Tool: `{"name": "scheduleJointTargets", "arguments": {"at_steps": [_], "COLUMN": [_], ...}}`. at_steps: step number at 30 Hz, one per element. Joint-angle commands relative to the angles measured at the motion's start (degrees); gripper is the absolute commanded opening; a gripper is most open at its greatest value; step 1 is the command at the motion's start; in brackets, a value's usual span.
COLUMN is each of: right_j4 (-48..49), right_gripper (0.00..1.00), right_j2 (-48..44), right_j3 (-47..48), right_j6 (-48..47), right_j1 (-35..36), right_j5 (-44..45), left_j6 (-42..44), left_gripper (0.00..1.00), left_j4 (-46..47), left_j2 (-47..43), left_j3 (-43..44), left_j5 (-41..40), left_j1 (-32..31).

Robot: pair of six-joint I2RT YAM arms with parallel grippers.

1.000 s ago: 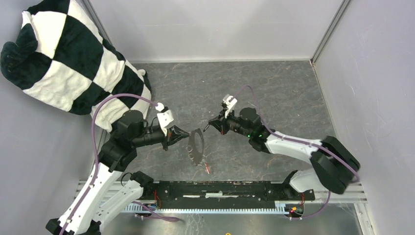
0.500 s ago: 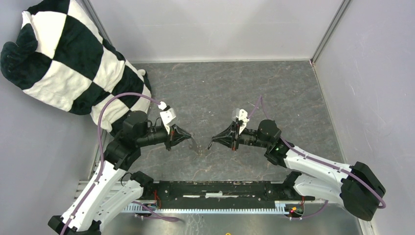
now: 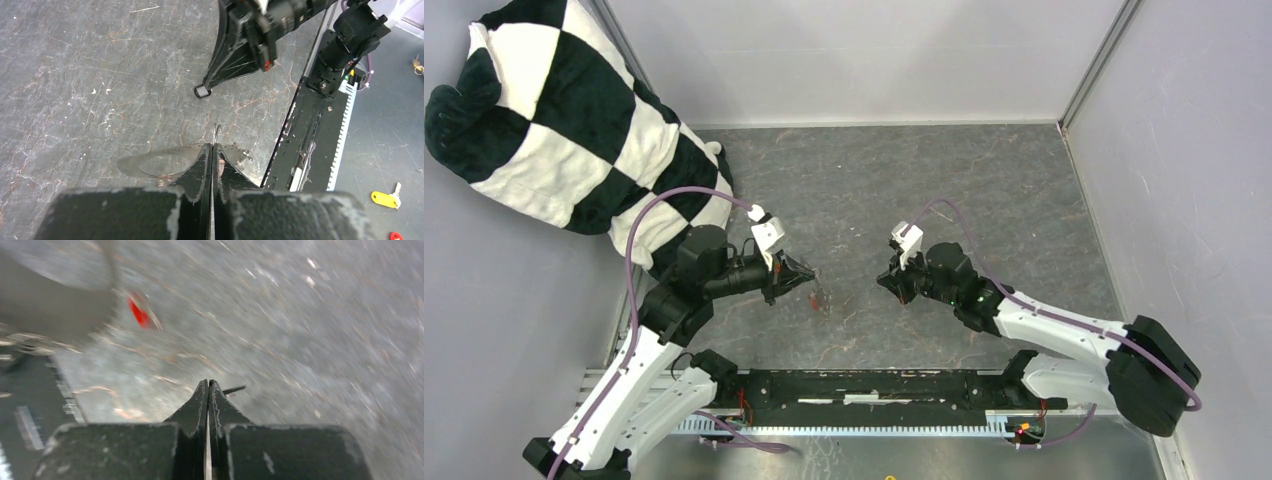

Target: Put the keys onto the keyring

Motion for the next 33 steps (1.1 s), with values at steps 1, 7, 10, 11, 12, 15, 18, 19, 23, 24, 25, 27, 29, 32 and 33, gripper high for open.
{"name": "scheduleJointTargets", "arguments": {"at_steps": [1,7,10,11,12,15,18,19,23,24,25,27,29,32,33], "right_j4": [-6.1,-0.6,-1.5,-2.3,-3.0,-3.0,-2.3,-2.5,-4.5,-5.0,-5.2,-5.4,-5.6,-3.7,-3.5], "right_gripper": [0.01,0.02,0.09,0.13,0.16,0.28,0.43,0.47,0.59,0.60,0.62,0.63,0.62,0.57,0.56], "right_j2": [3.9,13.2,19.7,21.9,23.5,26.9,27.4,27.2,25.6,24.9,23.8,22.1,21.0,19.5,19.4], "right_j3": [0.7,3.8,8.6,10.0,11.4,13.7,14.5,14.8,15.0,14.7,13.9,12.0,10.3,7.4,7.1], "right_j6": [-2.2,-1.7,-1.8,-1.7,-1.5,-1.0,-1.0,-1.4,-1.3,-1.2,-1.1,0.0,0.8,0.5,-0.3], "right_j1": [-0.3,-0.4,-0.5,-0.6,-0.6,-0.6,-0.5,-0.6,-0.6,-0.6,-0.6,-0.8,-1.5,-3.3,-3.9], "right_j5": [16.4,16.3,15.0,15.0,14.9,13.8,13.7,13.8,16.5,17.2,17.7,18.1,17.3,12.5,9.6], "left_j6": [0.5,1.3,1.3,1.5,1.6,2.1,2.3,2.3,2.3,2.3,2.3,2.4,2.4,2.4,2.4], "left_gripper": [0.02,0.02,0.02,0.02,0.02,0.02,0.02,0.02,0.02,0.02,0.02,0.02,0.02,0.02,0.02], "left_j4": [2.2,4.0,3.7,3.3,2.8,1.8,1.7,1.7,2.1,2.2,2.2,2.2,2.2,2.1,2.1], "left_j2": [-0.9,-2.5,-2.2,-2.1,-2.1,-2.4,-2.5,-2.4,-1.9,-1.9,-1.8,-1.8,-1.8,-1.7,-1.6], "left_j3": [1.9,2.9,3.5,3.6,3.9,4.0,4.0,4.0,4.1,4.1,4.1,4.0,4.0,4.0,4.0], "left_j5": [-1.0,-3.3,-2.9,-2.9,-2.9,-3.1,-3.3,-3.4,-3.4,-3.3,-3.3,-3.3,-3.3,-3.4,-3.4], "left_j1": [0.4,0.4,0.4,0.4,0.4,0.4,0.4,0.4,0.4,0.4,0.4,0.4,0.4,0.4,0.4]}}
